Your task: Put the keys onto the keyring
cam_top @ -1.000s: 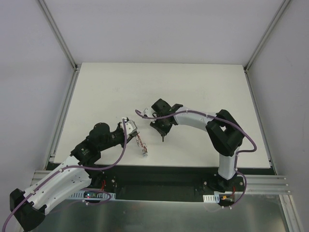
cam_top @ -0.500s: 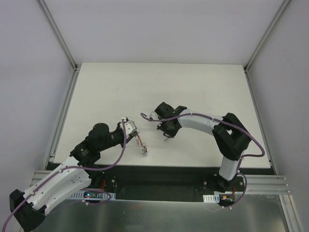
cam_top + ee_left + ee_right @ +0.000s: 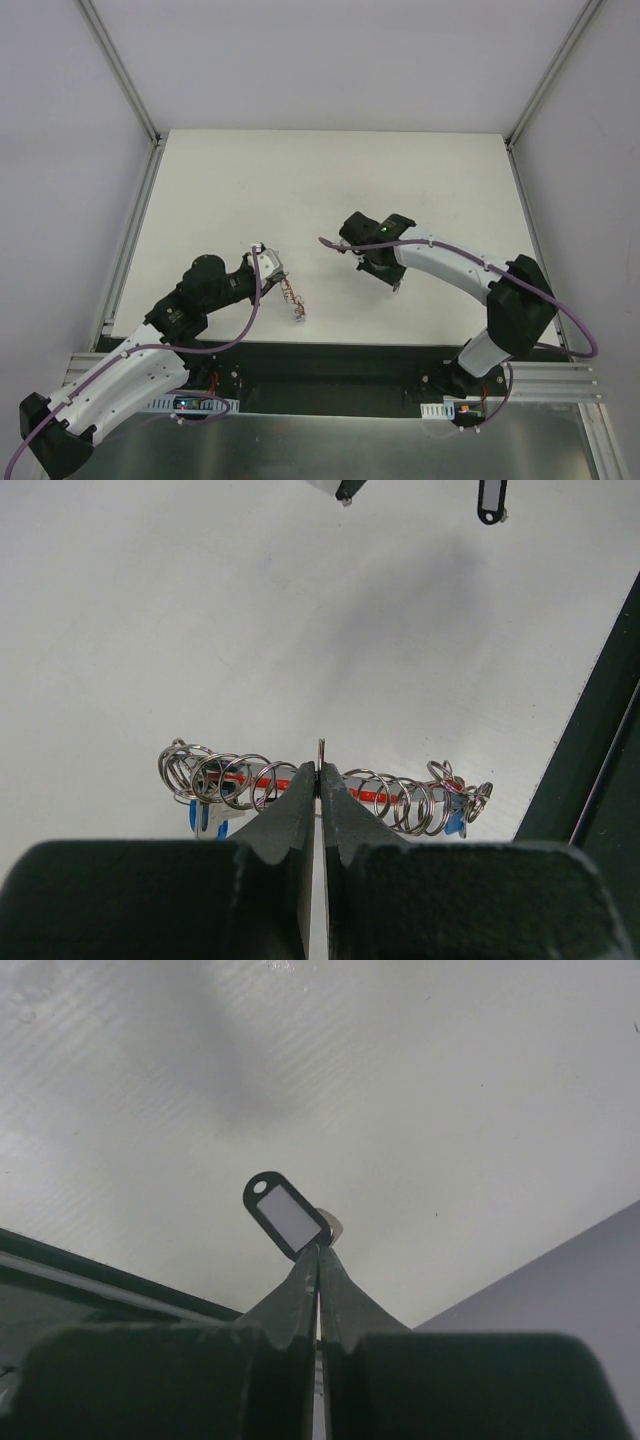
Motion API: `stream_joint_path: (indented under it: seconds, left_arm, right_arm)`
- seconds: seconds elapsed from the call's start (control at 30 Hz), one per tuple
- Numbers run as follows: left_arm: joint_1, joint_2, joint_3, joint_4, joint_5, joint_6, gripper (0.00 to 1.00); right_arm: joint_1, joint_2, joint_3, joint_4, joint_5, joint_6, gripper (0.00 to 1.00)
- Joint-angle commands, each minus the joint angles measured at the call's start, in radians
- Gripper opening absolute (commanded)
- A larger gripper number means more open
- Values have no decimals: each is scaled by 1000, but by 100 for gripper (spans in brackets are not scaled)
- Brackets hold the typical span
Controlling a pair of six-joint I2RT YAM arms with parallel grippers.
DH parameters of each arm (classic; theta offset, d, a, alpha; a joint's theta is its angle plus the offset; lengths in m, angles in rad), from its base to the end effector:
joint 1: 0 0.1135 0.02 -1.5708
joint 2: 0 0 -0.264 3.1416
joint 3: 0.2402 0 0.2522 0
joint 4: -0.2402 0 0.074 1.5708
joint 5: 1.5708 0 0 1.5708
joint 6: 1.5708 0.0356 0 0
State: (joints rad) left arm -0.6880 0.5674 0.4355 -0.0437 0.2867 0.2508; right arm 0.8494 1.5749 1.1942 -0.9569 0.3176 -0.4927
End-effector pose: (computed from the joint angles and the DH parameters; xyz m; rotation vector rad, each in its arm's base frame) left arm 0.1130 -0.1059 0.2638 0.9864 1.4739 -0.5681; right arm 0.2036 0.2147 0.2373 -1.7193 2.2509 -0.3875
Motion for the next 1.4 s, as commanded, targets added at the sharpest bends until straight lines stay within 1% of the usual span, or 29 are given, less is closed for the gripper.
stream_joint_path:
  seconds: [0.0, 0.13, 0.3, 0.37, 0.5, 0.6, 0.7, 0.83, 0.87, 0.93, 1.03, 1.07, 1.13, 1.17, 1.37]
  left_arm:
    - [-5, -20, 35, 56, 28, 5, 0]
    - [-5, -40, 29, 54, 25, 4, 0]
    - [-7, -63, 22, 54, 16, 1, 0]
    - [-7, -67, 20, 53, 12, -1, 0]
    - [-5, -73, 19, 54, 6, -2, 0]
    - [-7, -66, 20, 54, 6, -1, 0]
    - [-5, -60, 22, 54, 12, -1, 0]
    - [-5, -51, 25, 53, 16, -1, 0]
    - [-7, -49, 23, 54, 14, -1, 0]
    - [-7, -47, 23, 53, 16, -1, 0]
    - [-5, -44, 23, 54, 14, -1, 0]
    - [-7, -43, 23, 54, 14, -1, 0]
    - [-5, -40, 23, 53, 14, -1, 0]
    - [-5, -37, 23, 54, 14, -1, 0]
    - [-7, -28, 26, 54, 12, 1, 0]
  right_arm:
    - [4, 94, 5, -89, 81, -27, 2]
    - [10, 215, 62, -22, 26, -53, 1]
    - [46, 380, 223, 7, -17, -79, 1]
    - [65, 419, 284, 9, -37, -90, 1]
    - [77, 477, 333, 36, -97, -92, 1]
    - [82, 507, 346, 55, -127, -87, 2]
    - [83, 522, 350, 73, -152, -84, 5]
    - [86, 524, 357, 87, -175, -75, 11]
    - [86, 521, 358, 90, -178, -75, 16]
    - [86, 502, 360, 90, -178, -72, 22]
    - [83, 456, 354, 99, -176, -70, 23]
    - [82, 438, 348, 106, -181, -70, 26]
    - [73, 383, 334, 118, -189, -69, 27]
    - [68, 361, 323, 139, -196, -67, 30]
    - [46, 208, 161, 259, -199, -104, 31]
